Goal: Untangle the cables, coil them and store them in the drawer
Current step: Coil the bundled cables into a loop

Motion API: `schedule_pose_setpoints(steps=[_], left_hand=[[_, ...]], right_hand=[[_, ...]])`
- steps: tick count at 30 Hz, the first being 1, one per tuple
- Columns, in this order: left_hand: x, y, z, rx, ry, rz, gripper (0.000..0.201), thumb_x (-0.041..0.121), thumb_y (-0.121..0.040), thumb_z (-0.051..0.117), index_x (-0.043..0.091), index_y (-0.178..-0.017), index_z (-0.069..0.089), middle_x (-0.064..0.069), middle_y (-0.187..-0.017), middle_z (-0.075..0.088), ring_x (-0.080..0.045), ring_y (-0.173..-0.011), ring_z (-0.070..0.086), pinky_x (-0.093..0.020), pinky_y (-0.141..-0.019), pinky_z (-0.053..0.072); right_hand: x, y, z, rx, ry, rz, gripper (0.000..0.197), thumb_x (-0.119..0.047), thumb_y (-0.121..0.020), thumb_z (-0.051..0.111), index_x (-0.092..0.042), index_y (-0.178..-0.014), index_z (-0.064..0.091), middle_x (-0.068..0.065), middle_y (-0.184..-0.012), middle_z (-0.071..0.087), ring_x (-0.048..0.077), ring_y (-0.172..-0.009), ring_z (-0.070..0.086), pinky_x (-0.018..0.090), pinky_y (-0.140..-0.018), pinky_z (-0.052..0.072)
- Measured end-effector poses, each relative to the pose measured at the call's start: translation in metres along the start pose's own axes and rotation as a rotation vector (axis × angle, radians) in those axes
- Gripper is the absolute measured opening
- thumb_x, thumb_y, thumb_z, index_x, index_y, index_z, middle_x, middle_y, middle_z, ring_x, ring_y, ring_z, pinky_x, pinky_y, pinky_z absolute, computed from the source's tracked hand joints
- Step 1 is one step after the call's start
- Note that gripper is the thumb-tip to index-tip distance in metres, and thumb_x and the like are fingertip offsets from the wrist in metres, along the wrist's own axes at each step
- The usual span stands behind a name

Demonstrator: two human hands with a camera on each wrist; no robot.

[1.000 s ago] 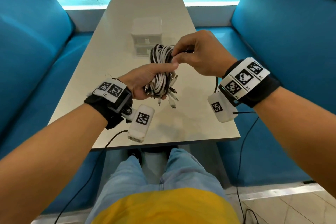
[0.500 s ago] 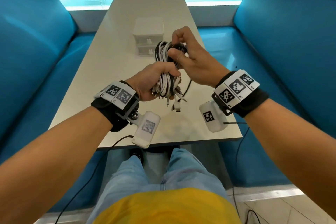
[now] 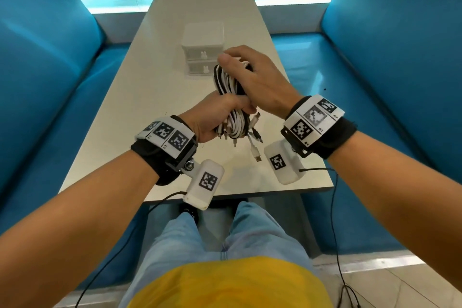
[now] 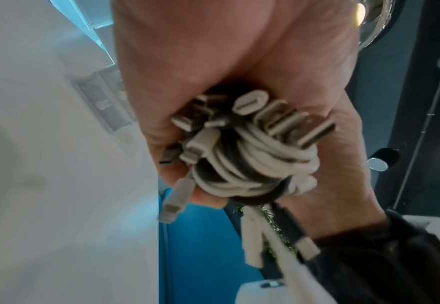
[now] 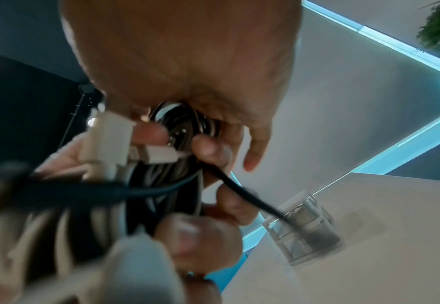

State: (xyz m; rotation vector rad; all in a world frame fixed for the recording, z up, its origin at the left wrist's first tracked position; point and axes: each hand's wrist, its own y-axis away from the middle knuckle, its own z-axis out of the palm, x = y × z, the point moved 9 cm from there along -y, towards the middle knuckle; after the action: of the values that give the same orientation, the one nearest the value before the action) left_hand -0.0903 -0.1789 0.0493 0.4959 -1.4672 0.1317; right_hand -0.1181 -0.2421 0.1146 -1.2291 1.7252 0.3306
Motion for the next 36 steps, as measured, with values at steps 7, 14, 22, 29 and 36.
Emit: schedule_pose_setpoints(steps=[7, 14, 22, 29, 36], left_hand=[[0.007, 0.003, 0.007, -0.086, -0.073, -0.004, 0.013, -0.009, -0.080, 0.056, -0.001, -0.086, 0.064, -0.012, -0.073, 0.066, -0.022, -0.067, 0.064, -0.033, -0.063, 0.055], [0.000, 0.007, -0.006, -0.027, -0.145, -0.038, 0.018, -0.009, -0.083, 0.053, 0.004, -0.075, 0.063, -0.004, -0.056, 0.063, -0.019, -0.054, 0.059, -0.025, -0.050, 0.050], [0.009, 0.006, -0.016, 0.085, -0.241, 0.101, 0.008, 0.008, -0.066, 0.060, 0.008, -0.075, 0.062, -0.003, -0.064, 0.062, -0.017, -0.064, 0.059, -0.030, -0.061, 0.051], [0.007, 0.003, -0.011, 0.032, -0.160, 0.146, 0.020, -0.012, -0.079, 0.054, 0.005, -0.074, 0.061, -0.002, -0.061, 0.066, -0.013, -0.058, 0.063, -0.026, -0.056, 0.052], [-0.007, -0.009, -0.030, 0.108, 0.099, 0.061, 0.014, -0.011, -0.082, 0.053, 0.000, -0.081, 0.061, -0.011, -0.067, 0.063, -0.025, -0.062, 0.064, -0.036, -0.065, 0.054]], right_hand=[[-0.019, -0.001, -0.009, 0.148, -0.044, -0.142, 0.018, -0.026, -0.092, 0.058, -0.017, -0.102, 0.071, -0.018, -0.088, 0.064, -0.006, -0.084, 0.059, 0.010, -0.079, 0.045], [-0.016, 0.001, 0.004, 0.216, -0.162, -0.080, 0.028, -0.014, -0.092, 0.059, -0.012, -0.119, 0.061, 0.000, -0.109, 0.067, 0.008, -0.096, 0.065, 0.016, -0.088, 0.050], [-0.019, -0.003, 0.012, 0.181, -0.315, -0.025, 0.036, -0.003, -0.087, 0.057, -0.014, -0.122, 0.058, -0.002, -0.088, 0.070, 0.000, -0.087, 0.066, 0.014, -0.088, 0.049], [-0.015, -0.007, 0.012, 0.203, -0.318, -0.006, 0.020, 0.001, -0.083, 0.057, -0.015, -0.095, 0.061, -0.001, -0.091, 0.065, 0.010, -0.081, 0.063, 0.017, -0.074, 0.052], [0.003, 0.004, 0.024, -0.039, -0.367, 0.089, 0.032, -0.038, -0.104, 0.029, -0.027, -0.125, 0.051, -0.011, -0.119, 0.057, -0.005, -0.107, 0.054, 0.010, -0.091, 0.042]])
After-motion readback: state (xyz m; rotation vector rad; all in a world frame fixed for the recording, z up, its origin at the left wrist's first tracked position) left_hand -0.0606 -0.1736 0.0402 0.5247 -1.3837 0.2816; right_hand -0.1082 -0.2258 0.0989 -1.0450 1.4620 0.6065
